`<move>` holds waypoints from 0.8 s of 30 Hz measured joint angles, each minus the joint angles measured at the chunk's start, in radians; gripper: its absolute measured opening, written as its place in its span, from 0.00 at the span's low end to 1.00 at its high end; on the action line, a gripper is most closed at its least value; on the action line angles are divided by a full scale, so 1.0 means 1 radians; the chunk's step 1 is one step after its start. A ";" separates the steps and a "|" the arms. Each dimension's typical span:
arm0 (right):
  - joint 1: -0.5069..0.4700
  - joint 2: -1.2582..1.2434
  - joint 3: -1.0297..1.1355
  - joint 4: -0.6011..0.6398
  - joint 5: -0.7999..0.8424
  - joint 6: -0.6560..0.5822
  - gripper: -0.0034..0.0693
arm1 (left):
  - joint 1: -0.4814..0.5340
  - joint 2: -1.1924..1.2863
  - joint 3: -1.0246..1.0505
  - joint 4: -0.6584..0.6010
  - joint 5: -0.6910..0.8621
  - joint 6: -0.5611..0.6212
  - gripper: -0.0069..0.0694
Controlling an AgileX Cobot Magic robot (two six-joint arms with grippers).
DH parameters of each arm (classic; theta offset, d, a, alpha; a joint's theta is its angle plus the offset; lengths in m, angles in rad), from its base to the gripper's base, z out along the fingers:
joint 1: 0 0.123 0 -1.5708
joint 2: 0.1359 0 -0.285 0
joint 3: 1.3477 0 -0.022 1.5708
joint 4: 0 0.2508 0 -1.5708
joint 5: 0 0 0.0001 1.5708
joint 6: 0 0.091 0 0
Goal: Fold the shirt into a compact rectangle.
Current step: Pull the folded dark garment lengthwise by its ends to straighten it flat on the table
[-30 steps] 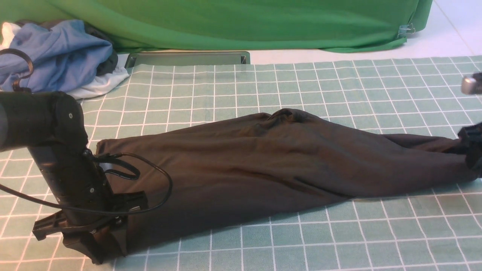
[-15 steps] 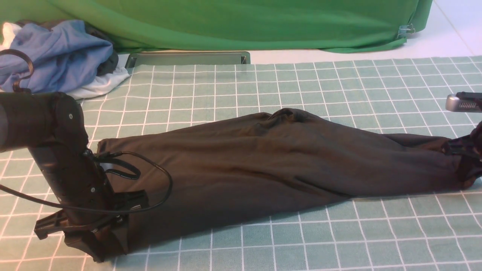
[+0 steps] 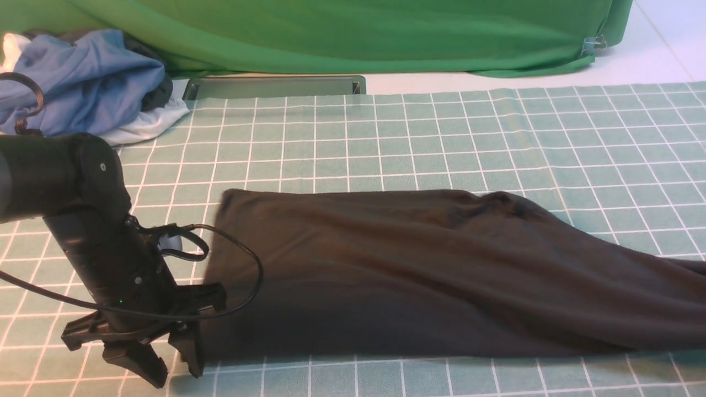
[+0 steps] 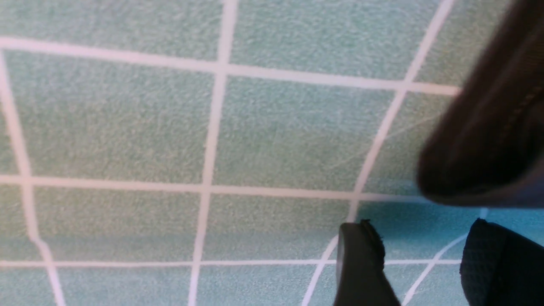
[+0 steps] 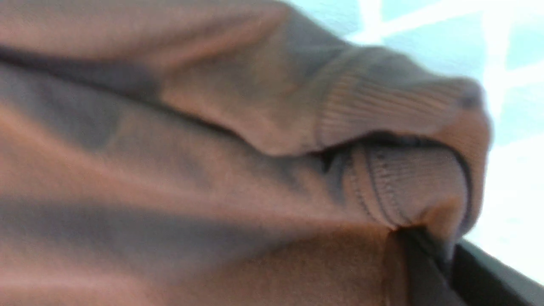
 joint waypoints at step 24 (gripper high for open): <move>-0.026 -0.055 -0.073 -0.083 -0.017 0.038 0.14 | 0.000 0.002 -0.332 -0.006 0.106 0.015 0.49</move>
